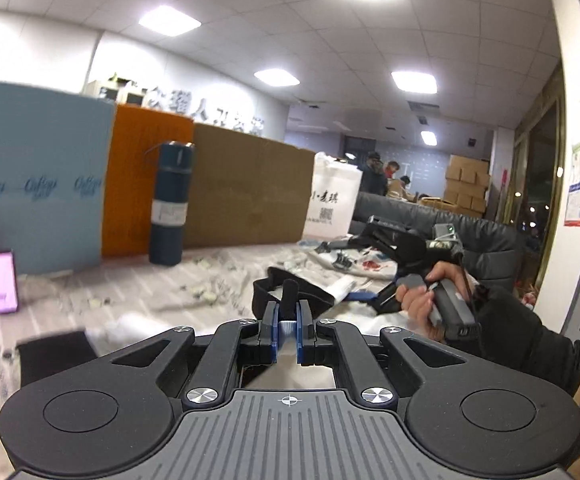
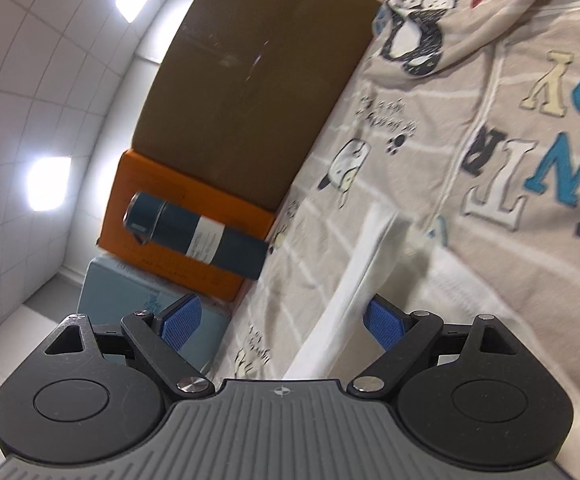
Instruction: Fold clothes
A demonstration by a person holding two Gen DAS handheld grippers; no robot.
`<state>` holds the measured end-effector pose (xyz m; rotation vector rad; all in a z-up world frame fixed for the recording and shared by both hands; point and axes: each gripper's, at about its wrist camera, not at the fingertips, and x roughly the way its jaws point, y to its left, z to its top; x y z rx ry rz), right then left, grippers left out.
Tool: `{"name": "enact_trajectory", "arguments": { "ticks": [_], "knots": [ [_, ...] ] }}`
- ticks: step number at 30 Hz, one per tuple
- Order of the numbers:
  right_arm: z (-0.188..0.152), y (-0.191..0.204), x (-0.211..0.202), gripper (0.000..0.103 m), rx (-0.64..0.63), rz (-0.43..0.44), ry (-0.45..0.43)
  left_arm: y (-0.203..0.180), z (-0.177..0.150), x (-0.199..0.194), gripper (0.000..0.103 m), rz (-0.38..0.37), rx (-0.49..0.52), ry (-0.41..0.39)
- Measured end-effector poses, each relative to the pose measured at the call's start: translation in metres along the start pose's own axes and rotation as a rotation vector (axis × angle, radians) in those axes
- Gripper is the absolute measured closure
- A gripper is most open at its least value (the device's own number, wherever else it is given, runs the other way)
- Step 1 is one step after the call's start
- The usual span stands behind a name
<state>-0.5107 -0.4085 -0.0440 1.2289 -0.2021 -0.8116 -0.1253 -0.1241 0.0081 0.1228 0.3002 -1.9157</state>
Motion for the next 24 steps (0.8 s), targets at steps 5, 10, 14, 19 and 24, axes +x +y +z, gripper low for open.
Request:
{"name": "enact_trajectory", "arguments": {
  "ticks": [5, 10, 14, 19, 24],
  "knots": [
    [0.002, 0.002, 0.000, 0.030, -0.029, -0.074, 0.002, -0.017, -0.015, 0.002, 0.096, -0.051, 0.109, 0.116],
    [0.000, 0.003, -0.002, 0.084, -0.108, -0.196, -0.026, -0.031, -0.024, 0.015, 0.090, -0.037, 0.199, 0.207],
    [-0.003, 0.009, -0.013, 0.096, -0.198, -0.206, -0.077, -0.027, -0.023, 0.021, 0.081, 0.014, 0.237, 0.248],
    [-0.004, 0.012, -0.014, 0.096, -0.269, -0.225, -0.074, 0.012, -0.001, -0.002, 0.025, 0.013, 0.017, 0.085],
    [-0.004, 0.008, -0.014, 0.096, -0.249, -0.203, -0.063, 0.072, 0.004, 0.005, 0.029, 0.236, -0.318, 0.111]
  ]
}}
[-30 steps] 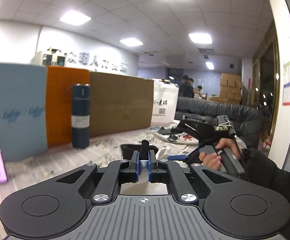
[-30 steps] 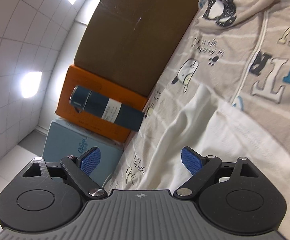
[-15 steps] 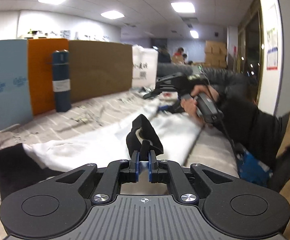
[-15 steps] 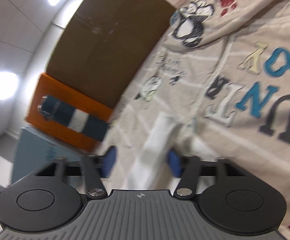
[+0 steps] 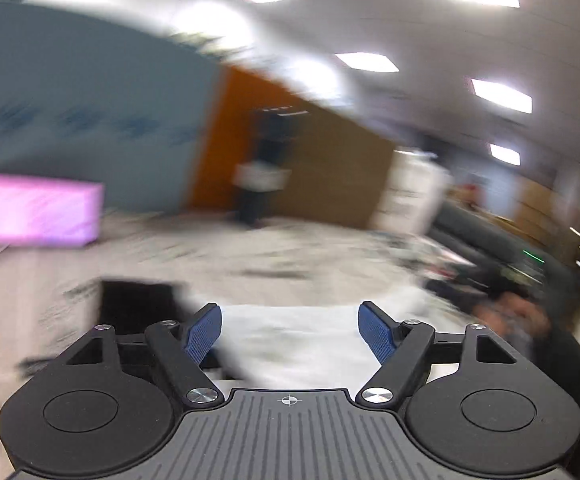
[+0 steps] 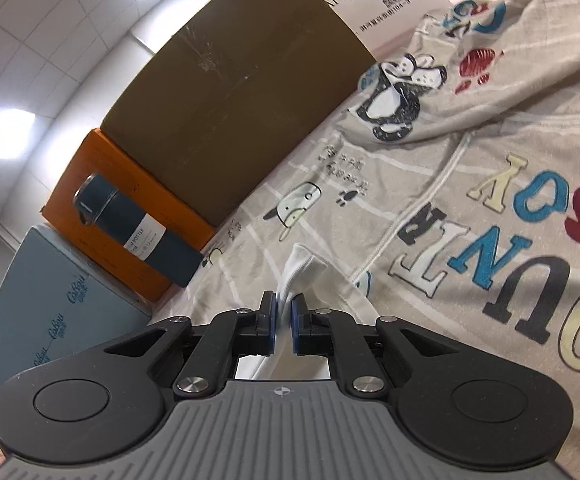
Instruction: Fold clothes
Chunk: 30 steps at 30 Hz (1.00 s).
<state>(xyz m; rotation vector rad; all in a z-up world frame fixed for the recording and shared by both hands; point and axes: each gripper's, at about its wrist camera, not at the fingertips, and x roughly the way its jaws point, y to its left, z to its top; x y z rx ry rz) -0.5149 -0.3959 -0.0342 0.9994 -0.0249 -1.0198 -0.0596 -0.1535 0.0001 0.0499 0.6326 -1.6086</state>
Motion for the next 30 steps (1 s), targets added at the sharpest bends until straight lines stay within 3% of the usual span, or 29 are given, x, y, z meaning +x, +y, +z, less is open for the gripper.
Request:
{"name": "enact_trajectory", "arguments": {
  "ticks": [3, 5, 6, 7, 12, 16, 18, 20, 23, 24, 25, 26, 27, 30],
  "knots": [
    [-0.001, -0.002, 0.001, 0.096, 0.013, 0.010, 0.013, 0.016, 0.002, 0.026, 0.031, -0.042, -0.074, 0.122],
    [-0.001, -0.002, 0.001, 0.096, 0.017, 0.020, 0.020, 0.016, 0.002, 0.042, 0.057, -0.080, -0.065, 0.164],
    [-0.001, -0.002, 0.001, 0.096, 0.017, 0.022, 0.019, 0.016, 0.003, 0.048, 0.081, -0.089, -0.048, 0.173],
    [-0.001, -0.002, 0.001, 0.096, 0.016, 0.024, 0.018, 0.015, 0.006, 0.053, 0.092, -0.094, -0.023, 0.161],
    [0.000, 0.005, 0.002, 0.096, -0.010, 0.030, -0.029, 0.018, 0.025, 0.071, 0.095, -0.013, 0.072, 0.049],
    [-0.001, 0.005, 0.009, 0.097, -0.047, -0.033, -0.027, 0.025, 0.022, 0.091, 0.095, 0.031, 0.100, 0.134],
    [-0.002, 0.002, 0.012, 0.097, -0.063, -0.071, -0.019, 0.027, 0.019, 0.098, 0.090, 0.044, 0.111, 0.185],
    [-0.002, 0.000, 0.016, 0.097, -0.069, -0.107, -0.016, 0.028, 0.021, 0.097, 0.085, 0.052, 0.109, 0.185],
    [-0.003, 0.000, 0.011, 0.092, -0.078, -0.120, -0.033, 0.024, 0.027, 0.083, 0.069, 0.065, 0.145, 0.175],
    [-0.004, 0.003, 0.006, 0.090, -0.101, -0.138, -0.059, 0.020, 0.027, 0.075, 0.051, 0.071, 0.166, 0.163],
    [-0.005, 0.008, 0.001, 0.078, -0.136, -0.164, -0.091, 0.013, 0.026, 0.068, 0.023, 0.100, 0.201, 0.153],
    [-0.007, 0.013, -0.005, 0.059, -0.172, -0.186, -0.128, 0.005, 0.026, 0.061, 0.013, 0.146, 0.244, 0.146],
    [-0.009, 0.016, -0.011, 0.053, -0.201, -0.201, -0.166, -0.003, 0.025, 0.054, 0.008, 0.183, 0.284, 0.133],
    [-0.011, 0.025, -0.018, 0.051, -0.241, -0.180, -0.195, -0.025, 0.024, 0.042, 0.009, 0.233, 0.332, 0.061]
  ]
}}
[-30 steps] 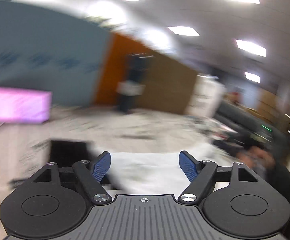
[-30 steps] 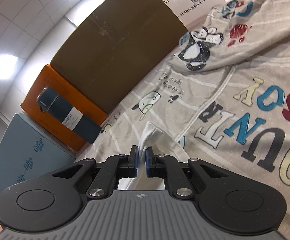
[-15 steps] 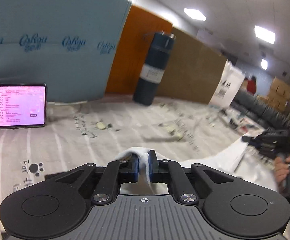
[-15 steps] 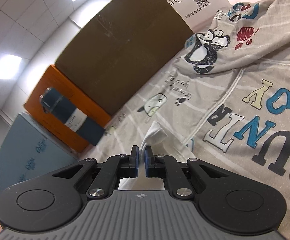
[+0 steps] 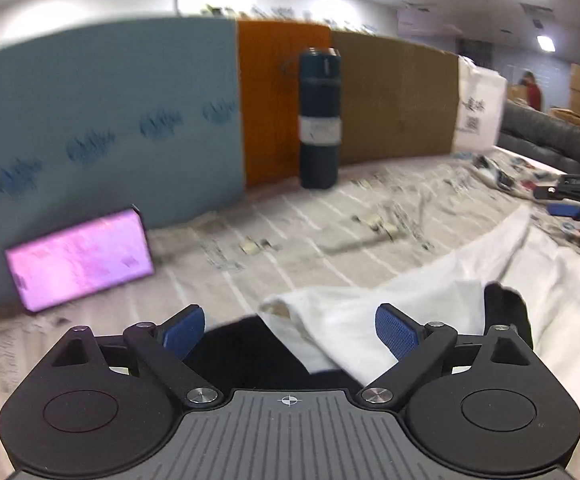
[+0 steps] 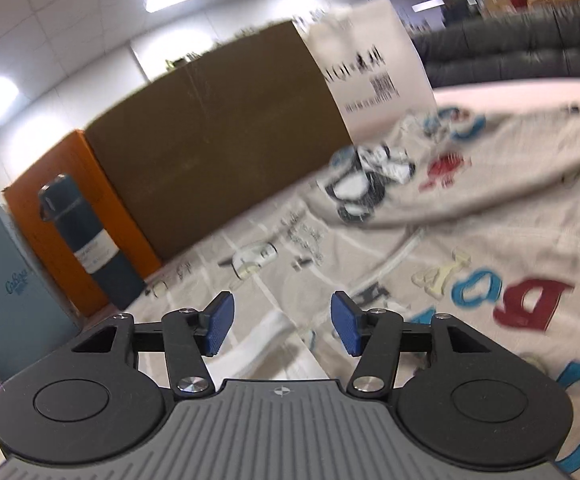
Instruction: Fold clothes
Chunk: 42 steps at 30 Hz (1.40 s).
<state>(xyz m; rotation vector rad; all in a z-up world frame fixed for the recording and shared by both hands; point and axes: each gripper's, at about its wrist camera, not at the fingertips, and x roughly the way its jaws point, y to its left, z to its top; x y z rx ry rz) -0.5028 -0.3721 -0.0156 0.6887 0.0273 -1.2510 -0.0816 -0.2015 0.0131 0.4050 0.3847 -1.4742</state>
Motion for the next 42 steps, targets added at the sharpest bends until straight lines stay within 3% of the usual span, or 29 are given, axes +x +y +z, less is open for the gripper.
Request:
{"name": "enact_trajectory", "arguments": {
  "ticks": [3, 6, 10, 12, 15, 20, 22, 25, 27, 32, 37, 42],
  "knots": [
    [0.001, 0.008, 0.002, 0.050, -0.009, 0.075, 0.022, -0.030, 0.008, 0.002, 0.009, -0.079, 0.036, -0.062],
    [-0.004, 0.017, 0.005, 0.050, -0.029, 0.160, 0.067, -0.064, 0.008, 0.023, 0.009, -0.145, 0.095, -0.005],
    [-0.009, 0.021, 0.013, 0.048, -0.029, 0.288, 0.172, -0.088, -0.002, 0.045, 0.009, -0.142, 0.167, 0.099],
    [-0.008, 0.016, 0.020, 0.046, -0.004, 0.287, 0.216, -0.098, -0.007, 0.055, 0.008, -0.135, 0.202, 0.151],
    [-0.005, 0.000, 0.031, 0.044, 0.058, 0.251, 0.255, -0.099, -0.013, 0.055, 0.008, -0.137, 0.173, 0.165],
    [0.003, -0.026, 0.033, 0.041, 0.167, 0.296, 0.293, -0.104, -0.010, 0.039, 0.008, -0.103, 0.188, 0.100],
    [0.012, -0.036, 0.021, 0.033, 0.146, 0.280, 0.246, -0.108, -0.004, 0.024, 0.008, -0.064, 0.202, 0.026],
    [0.026, -0.052, 0.011, 0.031, 0.128, 0.287, 0.185, -0.119, 0.005, 0.000, 0.007, -0.024, 0.201, -0.094],
    [0.033, -0.062, 0.021, 0.031, 0.140, 0.318, 0.231, -0.136, 0.006, -0.012, 0.007, -0.059, 0.209, -0.133],
    [0.039, -0.067, 0.057, 0.033, 0.097, 0.370, 0.375, -0.199, -0.011, -0.018, 0.007, -0.199, 0.370, -0.105],
    [0.041, -0.066, 0.077, 0.033, 0.067, 0.450, 0.423, -0.247, -0.033, -0.007, 0.007, -0.225, 0.573, -0.038],
    [0.037, -0.061, 0.085, 0.040, 0.038, 0.534, 0.454, -0.284, -0.039, 0.004, 0.007, -0.180, 0.667, -0.061]
  ]
}}
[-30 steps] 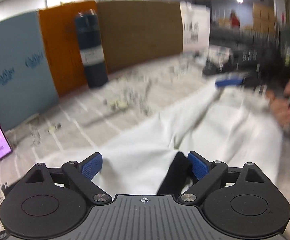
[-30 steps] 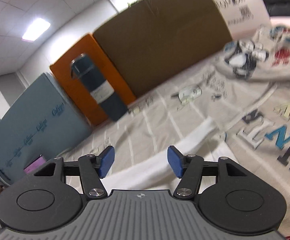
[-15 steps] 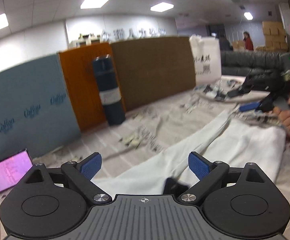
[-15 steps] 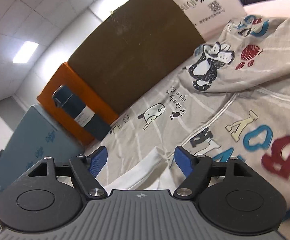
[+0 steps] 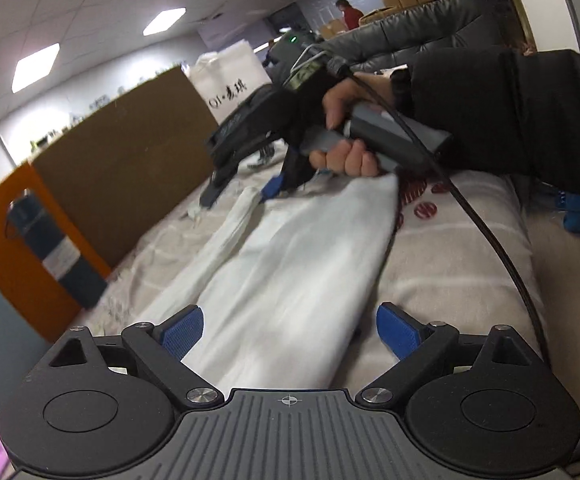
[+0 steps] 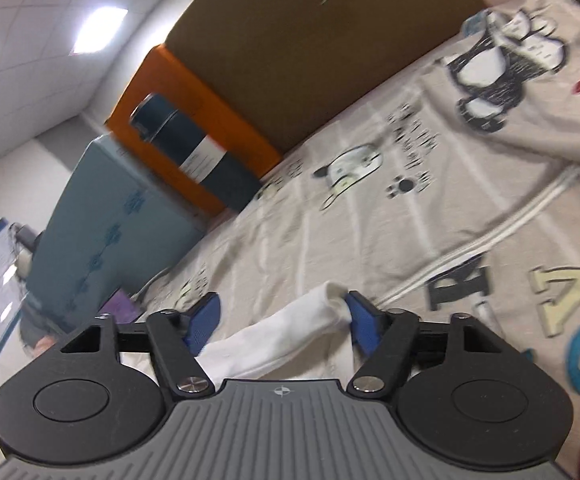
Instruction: Fold clothes
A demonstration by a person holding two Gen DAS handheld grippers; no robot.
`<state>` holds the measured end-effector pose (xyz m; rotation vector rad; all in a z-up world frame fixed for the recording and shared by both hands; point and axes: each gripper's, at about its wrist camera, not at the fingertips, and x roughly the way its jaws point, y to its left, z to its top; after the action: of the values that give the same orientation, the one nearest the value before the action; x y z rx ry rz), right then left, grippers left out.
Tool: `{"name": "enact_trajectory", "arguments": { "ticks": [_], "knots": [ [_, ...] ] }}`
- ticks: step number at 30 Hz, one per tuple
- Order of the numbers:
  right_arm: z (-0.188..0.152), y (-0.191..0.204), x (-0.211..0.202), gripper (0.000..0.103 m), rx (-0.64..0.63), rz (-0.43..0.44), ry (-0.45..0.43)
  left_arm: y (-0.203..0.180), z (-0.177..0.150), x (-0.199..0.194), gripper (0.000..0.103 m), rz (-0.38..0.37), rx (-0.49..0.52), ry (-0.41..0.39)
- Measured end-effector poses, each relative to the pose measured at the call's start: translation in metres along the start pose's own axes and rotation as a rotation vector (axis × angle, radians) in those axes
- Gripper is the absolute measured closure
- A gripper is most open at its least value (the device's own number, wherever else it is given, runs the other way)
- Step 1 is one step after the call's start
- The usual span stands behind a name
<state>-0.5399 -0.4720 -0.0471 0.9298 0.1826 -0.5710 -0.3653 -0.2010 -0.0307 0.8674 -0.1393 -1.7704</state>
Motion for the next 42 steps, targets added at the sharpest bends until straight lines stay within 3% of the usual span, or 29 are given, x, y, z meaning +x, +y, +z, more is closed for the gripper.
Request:
{"name": "enact_trajectory", "arguments": {
  "ticks": [3, 5, 6, 8, 9, 10, 13, 18, 25, 34, 42],
  "knots": [
    [-0.002, -0.002, 0.003, 0.049, -0.005, 0.022, 0.002, -0.012, 0.019, 0.020, 0.007, 0.017, 0.009, -0.015],
    [-0.004, -0.005, 0.002, 0.063, 0.002, 0.021, 0.000, -0.019, 0.030, 0.033, 0.007, 0.034, 0.018, -0.027],
    [-0.004, -0.005, 0.002, 0.065, -0.002, 0.016, 0.001, -0.022, 0.036, 0.039, 0.008, 0.038, 0.021, -0.029],
    [-0.005, -0.008, -0.001, 0.071, -0.005, 0.018, -0.001, -0.025, 0.042, 0.045, 0.026, 0.005, 0.016, -0.029],
    [-0.006, -0.010, -0.002, 0.073, 0.005, 0.023, -0.009, -0.025, 0.043, 0.046, 0.055, -0.035, 0.002, -0.025],
    [-0.006, -0.012, -0.004, 0.077, 0.015, 0.032, -0.019, -0.024, 0.044, 0.047, 0.075, -0.076, -0.011, -0.021],
    [-0.006, -0.013, -0.005, 0.083, 0.020, 0.066, -0.032, -0.017, 0.042, 0.044, 0.092, -0.081, -0.061, -0.031],
    [-0.009, -0.004, -0.012, 0.083, -0.041, 0.161, -0.084, -0.001, 0.034, 0.026, 0.094, -0.044, -0.191, -0.083],
    [-0.014, 0.040, -0.027, 0.088, -0.101, 0.113, -0.162, 0.024, 0.013, -0.025, 0.095, 0.026, -0.306, -0.194],
    [-0.013, 0.160, -0.021, 0.091, -0.195, 0.078, -0.215, 0.068, -0.021, -0.099, 0.095, 0.172, -0.480, -0.346],
    [-0.031, 0.265, 0.049, 0.092, -0.258, 0.174, -0.140, 0.102, -0.076, -0.165, 0.095, 0.334, -0.635, -0.405]
  ]
}}
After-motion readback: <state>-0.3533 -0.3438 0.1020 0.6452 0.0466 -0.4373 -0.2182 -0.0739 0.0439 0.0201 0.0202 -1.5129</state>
